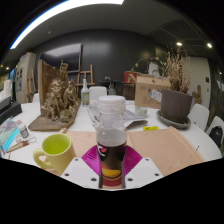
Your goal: Pour water
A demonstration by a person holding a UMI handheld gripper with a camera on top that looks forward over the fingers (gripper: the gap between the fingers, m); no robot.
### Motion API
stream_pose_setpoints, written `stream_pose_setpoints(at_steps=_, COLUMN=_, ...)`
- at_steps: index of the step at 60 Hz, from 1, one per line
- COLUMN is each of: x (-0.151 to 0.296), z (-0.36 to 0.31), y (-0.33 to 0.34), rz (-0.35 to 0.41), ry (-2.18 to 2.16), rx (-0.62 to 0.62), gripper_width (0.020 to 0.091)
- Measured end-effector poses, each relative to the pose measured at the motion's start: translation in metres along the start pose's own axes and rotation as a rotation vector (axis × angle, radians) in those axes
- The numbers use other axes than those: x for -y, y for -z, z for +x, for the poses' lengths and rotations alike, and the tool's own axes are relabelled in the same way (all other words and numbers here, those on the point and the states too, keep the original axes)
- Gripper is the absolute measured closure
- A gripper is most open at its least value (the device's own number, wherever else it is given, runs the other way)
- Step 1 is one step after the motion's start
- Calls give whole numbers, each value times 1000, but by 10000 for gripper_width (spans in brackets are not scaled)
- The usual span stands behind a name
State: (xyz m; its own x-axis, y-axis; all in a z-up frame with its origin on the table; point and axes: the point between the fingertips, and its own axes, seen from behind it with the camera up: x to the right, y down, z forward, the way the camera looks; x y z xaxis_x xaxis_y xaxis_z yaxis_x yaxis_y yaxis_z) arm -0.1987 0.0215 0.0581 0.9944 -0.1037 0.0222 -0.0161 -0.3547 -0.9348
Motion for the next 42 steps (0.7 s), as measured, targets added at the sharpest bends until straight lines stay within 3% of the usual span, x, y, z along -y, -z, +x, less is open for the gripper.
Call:
stream_pose_setpoints(at_steps=7, x=-1, z=0, y=0, rz=11, ry=0, rx=-3, gripper_width=840)
stream_pose_setpoints(at_steps=16, x=-6, z=1, y=5, rz=-11, ry=-32, rx=-5, gripper_width=676)
stream_pose_setpoints(at_steps=18, x=-10, z=2, y=6, rz=-39, ry=-37, rx=-8, gripper_width=585)
stream_pose_setpoints(at_steps=19, x=-12, z=2, y=7, rz=-53, ry=-40, rx=-8, gripper_width=509)
stream_pose_setpoints(at_steps=21, x=-14, z=1, y=11, rz=-73, ry=-45, rx=-7, gripper_width=283)
stream_pose_setpoints(at_steps=22, x=-13, z=0, y=14, rz=-78, ry=-47, rx=-6, gripper_width=229)
stream_pose_setpoints(at_steps=25, x=-9, z=-1, y=24, rz=-88, ry=-45, rx=-7, gripper_width=286)
stream_pose_setpoints(at_steps=29, x=-2, z=0, y=45, rz=-102, ry=-39, rx=-26, gripper_width=236)
stream_pose_setpoints(at_steps=42, x=12, z=-14, y=151, rz=-202, ry=-79, rx=-66, gripper_width=245)
